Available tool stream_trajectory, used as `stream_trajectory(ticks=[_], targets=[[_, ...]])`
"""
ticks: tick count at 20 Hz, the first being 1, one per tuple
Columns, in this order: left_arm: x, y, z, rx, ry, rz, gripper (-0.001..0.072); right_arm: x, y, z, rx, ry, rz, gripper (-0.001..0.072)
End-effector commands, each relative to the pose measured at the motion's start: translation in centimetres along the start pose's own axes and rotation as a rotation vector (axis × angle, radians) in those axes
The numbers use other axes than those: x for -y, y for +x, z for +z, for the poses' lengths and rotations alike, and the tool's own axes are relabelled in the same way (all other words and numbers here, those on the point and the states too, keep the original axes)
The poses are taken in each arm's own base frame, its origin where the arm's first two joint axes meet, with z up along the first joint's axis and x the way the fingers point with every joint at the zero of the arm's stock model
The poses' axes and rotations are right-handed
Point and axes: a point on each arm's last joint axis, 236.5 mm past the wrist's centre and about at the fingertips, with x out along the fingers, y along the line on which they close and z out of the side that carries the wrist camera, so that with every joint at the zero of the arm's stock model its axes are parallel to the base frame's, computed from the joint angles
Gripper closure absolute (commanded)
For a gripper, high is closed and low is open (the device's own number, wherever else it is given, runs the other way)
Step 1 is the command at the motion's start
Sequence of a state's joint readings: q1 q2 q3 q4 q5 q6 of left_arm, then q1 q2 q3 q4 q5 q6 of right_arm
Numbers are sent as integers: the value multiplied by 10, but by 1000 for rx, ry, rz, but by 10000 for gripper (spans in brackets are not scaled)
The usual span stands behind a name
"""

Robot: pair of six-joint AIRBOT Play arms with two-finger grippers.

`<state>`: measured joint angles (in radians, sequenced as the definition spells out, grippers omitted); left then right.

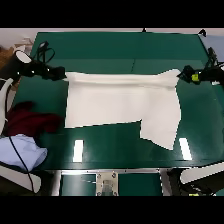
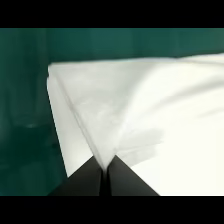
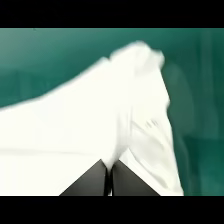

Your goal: Fold the shirts.

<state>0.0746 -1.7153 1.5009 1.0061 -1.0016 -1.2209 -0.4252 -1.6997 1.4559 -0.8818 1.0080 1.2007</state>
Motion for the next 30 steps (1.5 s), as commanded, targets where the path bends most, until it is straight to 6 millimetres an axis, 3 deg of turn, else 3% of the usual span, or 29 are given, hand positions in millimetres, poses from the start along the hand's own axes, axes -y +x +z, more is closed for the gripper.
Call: stream_trajectory(ticks=[1,4,8,9,10,11,13,16,19,21,23,26,30], targets=[[-9,23,-57,-143,-37,0,681,31,12,-55,-157,14,-68,691],[-10,32,-70,-156,-57,-11,681,39,22,-67,-161,37,-83,690],[5,32,-66,-138,-72,-75,681,30,25,-69,-165,43,-60,688],[9,31,-70,-155,-78,-92,607,27,24,-69,-172,51,-54,589],[14,28,-77,-192,-91,-108,225,23,18,-68,-189,47,-41,489],[18,22,-84,-233,-118,-126,66,20,9,-66,-210,59,-32,489],[24,2,-95,-326,-180,-167,69,20,-21,-64,-238,95,-46,412],[26,-37,-118,-449,-272,-194,70,30,-69,-78,-227,126,-102,412],[19,-71,-159,-465,-273,-112,70,66,-108,-115,-183,173,-216,412],[23,-85,-192,-407,-304,-74,70,89,-124,-153,-179,205,-261,412],[33,-87,-228,-331,-380,-50,69,103,-130,-188,-155,277,-286,412],[49,-70,-269,-205,-530,-110,69,111,-131,-225,-126,364,-305,412],[55,-38,-278,-55,-648,-182,70,101,-116,-245,-131,438,-245,344]])
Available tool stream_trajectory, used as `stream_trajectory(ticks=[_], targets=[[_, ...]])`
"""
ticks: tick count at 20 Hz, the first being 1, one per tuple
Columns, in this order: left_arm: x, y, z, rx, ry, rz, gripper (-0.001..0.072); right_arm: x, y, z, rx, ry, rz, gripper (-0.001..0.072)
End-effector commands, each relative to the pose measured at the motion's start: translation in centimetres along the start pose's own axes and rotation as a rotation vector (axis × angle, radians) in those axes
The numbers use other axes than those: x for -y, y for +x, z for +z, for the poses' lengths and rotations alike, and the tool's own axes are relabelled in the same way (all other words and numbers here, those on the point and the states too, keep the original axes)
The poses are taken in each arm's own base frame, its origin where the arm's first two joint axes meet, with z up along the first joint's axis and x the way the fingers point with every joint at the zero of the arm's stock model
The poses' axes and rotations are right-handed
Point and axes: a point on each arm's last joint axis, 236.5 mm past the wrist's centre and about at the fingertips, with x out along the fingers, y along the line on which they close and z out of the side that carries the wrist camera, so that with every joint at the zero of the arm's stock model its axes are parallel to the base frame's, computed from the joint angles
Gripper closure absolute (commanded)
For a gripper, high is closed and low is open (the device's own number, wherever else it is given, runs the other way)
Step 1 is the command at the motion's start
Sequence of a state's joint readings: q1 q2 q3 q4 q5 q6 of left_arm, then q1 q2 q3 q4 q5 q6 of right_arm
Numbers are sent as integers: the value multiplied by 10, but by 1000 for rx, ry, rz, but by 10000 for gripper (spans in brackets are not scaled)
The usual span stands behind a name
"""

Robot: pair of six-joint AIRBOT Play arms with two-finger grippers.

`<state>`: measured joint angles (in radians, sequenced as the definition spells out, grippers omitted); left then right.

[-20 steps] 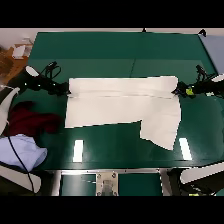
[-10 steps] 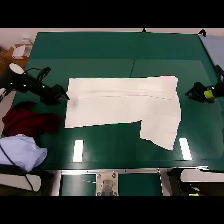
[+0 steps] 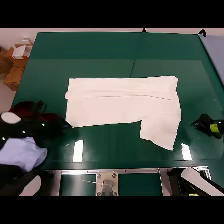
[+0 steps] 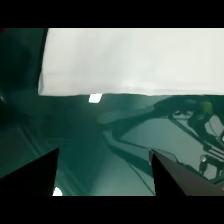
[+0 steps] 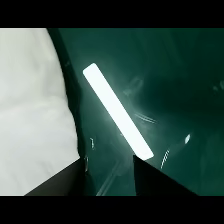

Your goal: Fold the shirts.

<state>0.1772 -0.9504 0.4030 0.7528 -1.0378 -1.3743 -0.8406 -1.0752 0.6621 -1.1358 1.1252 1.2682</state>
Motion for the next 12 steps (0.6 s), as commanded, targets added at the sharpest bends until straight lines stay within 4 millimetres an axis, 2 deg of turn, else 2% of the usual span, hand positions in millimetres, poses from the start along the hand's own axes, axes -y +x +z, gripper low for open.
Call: stream_trajectory(ticks=[1,4,5,7,9,10,11,12], targets=[[-5,24,7,180,-76,-60,70,-6,13,-17,7,80,63,343],[10,33,34,338,-79,-55,71,-18,24,-23,9,148,131,341],[11,39,35,353,-88,-48,71,-18,27,-29,-3,157,136,340],[7,52,37,347,-129,-26,71,-17,35,-42,-35,175,139,273],[7,59,44,337,-161,-17,72,-17,42,-51,-56,197,149,260],[11,61,48,331,-135,-17,110,-19,44,-55,-63,199,157,220],[16,61,53,335,-102,-18,346,-21,46,-57,-68,191,164,218],[21,59,58,344,-63,-20,493,-24,49,-60,-82,180,166,218]])
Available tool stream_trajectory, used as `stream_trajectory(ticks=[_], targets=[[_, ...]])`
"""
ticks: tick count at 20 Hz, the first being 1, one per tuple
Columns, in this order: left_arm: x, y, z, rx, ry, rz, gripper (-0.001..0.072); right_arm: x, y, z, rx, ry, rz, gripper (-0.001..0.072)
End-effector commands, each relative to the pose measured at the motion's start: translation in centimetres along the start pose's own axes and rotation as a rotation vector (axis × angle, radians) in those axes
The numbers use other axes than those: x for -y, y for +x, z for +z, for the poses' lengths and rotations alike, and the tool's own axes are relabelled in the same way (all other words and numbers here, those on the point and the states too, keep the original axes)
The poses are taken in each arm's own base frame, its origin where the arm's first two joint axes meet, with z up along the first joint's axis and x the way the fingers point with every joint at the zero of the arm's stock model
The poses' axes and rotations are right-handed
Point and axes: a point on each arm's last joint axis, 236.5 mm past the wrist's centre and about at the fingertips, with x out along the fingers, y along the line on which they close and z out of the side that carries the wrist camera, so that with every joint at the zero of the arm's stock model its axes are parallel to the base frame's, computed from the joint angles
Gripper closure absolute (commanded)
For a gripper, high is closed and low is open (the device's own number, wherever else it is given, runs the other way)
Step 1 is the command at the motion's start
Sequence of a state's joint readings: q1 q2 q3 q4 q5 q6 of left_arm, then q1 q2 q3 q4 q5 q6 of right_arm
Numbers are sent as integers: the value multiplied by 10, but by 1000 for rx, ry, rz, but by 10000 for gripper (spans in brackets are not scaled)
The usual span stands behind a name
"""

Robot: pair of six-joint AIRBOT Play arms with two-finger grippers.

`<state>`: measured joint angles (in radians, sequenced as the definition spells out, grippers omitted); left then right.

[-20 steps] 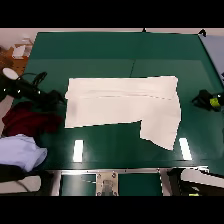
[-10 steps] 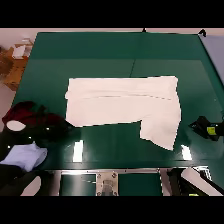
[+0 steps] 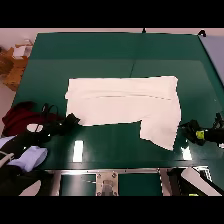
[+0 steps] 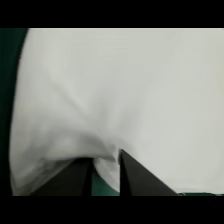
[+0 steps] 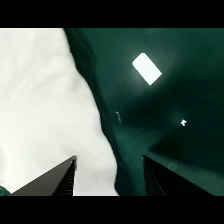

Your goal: Fold the shirts.

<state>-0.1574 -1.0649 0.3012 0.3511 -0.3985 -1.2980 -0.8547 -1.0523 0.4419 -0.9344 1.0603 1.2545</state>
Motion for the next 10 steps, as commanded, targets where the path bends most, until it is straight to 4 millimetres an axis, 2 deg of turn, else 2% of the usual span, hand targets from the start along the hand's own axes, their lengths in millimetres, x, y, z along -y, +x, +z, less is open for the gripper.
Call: stream_trajectory(ticks=[1,2,6,7,8,9,10], targets=[[13,6,15,39,62,-10,613,-3,13,-15,-51,-12,6,218],[16,6,16,40,74,-15,680,-5,18,-20,-76,-25,4,218],[19,6,13,23,111,-25,681,-13,37,-34,-151,-78,6,221],[20,5,12,19,118,-29,681,-15,37,-33,-149,-86,17,247],[22,4,11,10,116,-36,681,-18,36,-32,-152,-89,25,427],[24,3,10,-14,149,-43,681,-22,33,-33,-163,-109,35,669],[28,0,8,-45,196,-50,681,-27,29,-31,-170,-122,44,688]])
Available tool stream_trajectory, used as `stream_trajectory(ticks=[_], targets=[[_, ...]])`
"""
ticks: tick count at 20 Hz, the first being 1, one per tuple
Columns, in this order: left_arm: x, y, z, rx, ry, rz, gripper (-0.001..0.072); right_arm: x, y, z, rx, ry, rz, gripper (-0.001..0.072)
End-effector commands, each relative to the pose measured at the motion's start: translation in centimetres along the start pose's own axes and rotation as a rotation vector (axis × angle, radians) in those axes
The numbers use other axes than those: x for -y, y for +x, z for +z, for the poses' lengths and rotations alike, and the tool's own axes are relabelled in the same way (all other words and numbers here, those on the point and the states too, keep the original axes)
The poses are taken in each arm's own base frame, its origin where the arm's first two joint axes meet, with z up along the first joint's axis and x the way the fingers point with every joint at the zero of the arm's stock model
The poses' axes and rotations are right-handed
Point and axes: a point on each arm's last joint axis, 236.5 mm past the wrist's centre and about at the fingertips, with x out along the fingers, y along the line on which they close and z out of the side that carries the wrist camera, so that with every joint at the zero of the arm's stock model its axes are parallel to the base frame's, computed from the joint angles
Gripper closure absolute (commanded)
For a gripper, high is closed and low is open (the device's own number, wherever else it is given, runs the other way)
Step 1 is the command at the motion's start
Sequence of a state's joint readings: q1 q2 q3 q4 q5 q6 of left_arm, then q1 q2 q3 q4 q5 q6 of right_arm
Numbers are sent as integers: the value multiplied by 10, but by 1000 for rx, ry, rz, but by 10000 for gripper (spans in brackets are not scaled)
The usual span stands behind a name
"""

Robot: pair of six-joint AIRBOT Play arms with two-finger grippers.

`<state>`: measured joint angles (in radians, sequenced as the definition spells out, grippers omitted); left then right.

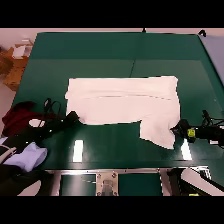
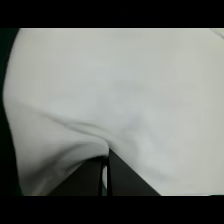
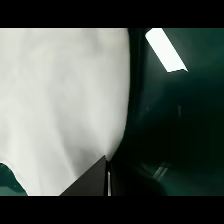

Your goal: Fold the shirts.

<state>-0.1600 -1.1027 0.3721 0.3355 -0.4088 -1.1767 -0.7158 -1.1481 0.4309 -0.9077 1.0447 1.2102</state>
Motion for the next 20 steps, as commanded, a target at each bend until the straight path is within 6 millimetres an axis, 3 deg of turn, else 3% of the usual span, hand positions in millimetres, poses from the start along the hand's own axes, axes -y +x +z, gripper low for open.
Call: stream_trajectory(ticks=[1,4,8,10,13,15,20], targets=[[10,-7,-6,-88,113,-27,682,-19,-8,1,-23,-47,44,689],[1,-22,-4,-183,138,17,683,-23,-32,13,33,-34,-4,690],[-36,-44,-26,-354,188,162,683,14,-67,-1,85,59,-230,691],[-39,-53,-28,-369,221,188,684,16,-79,-7,109,66,-262,691],[-38,-70,-14,-321,268,238,684,8,-86,-8,136,58,-247,691],[-21,-76,2,-292,294,221,684,-16,-91,1,165,34,-179,691],[31,-76,70,-146,362,161,684,-118,-105,55,328,-119,37,691]])
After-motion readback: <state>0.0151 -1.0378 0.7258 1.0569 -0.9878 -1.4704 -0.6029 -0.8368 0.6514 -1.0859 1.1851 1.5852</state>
